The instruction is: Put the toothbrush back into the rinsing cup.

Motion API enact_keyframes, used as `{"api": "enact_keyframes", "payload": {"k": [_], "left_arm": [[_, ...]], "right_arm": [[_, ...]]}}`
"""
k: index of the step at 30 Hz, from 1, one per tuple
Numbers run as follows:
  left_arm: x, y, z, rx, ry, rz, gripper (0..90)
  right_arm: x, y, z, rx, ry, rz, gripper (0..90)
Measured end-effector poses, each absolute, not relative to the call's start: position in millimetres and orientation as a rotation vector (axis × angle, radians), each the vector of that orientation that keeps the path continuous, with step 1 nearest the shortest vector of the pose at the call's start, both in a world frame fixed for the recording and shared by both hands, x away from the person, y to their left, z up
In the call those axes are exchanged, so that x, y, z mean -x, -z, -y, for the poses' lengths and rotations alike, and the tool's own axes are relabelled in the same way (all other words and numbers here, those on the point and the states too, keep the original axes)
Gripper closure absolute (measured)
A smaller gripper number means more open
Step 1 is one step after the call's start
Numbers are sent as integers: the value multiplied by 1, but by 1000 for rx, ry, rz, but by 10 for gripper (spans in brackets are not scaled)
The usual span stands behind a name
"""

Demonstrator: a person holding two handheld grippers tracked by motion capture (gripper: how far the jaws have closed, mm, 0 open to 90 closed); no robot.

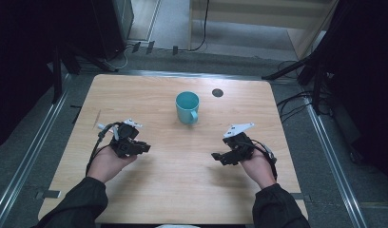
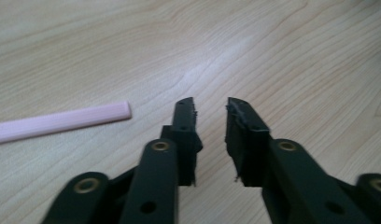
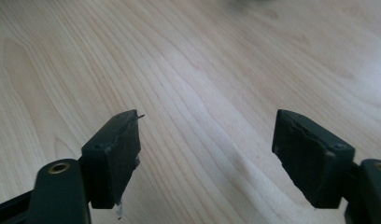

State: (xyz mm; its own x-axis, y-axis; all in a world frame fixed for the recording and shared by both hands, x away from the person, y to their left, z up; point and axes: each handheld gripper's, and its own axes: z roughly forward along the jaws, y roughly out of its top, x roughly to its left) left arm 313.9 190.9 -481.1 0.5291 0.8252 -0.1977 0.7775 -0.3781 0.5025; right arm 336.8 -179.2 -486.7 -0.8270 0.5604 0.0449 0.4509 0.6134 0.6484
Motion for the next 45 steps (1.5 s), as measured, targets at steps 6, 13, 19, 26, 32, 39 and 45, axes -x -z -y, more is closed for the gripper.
{"api": "enact_keyframes", "payload": {"k": [6, 13, 19, 26, 32, 39, 45], "left_arm": [[-325, 480, -201, -2224, -113, -1333, 891], [-348, 483, -209, -2241, -124, -1410, 894], [-362, 485, -203, -2291, -122, -1443, 895], [-376, 493, -205, -2292, -104, -1526, 894], [-386, 497, -206, -2300, -94, -1588, 895], [-388, 500, -205, -2315, -56, -1619, 895], [-388, 501, -206, -2321, -64, -1622, 894]], "right_arm": [[-333, 484, 179, -838, -1029, -2670, 242], [-328, 486, 186, -865, -1001, -2656, 240], [-322, 487, 194, -877, -964, -2624, 210], [-316, 486, 201, -879, -931, -2599, 201], [-316, 488, 200, -873, -920, -2611, 201], [-317, 486, 197, -821, -930, -2609, 201], [-316, 487, 194, -816, -911, -2617, 201]]}}
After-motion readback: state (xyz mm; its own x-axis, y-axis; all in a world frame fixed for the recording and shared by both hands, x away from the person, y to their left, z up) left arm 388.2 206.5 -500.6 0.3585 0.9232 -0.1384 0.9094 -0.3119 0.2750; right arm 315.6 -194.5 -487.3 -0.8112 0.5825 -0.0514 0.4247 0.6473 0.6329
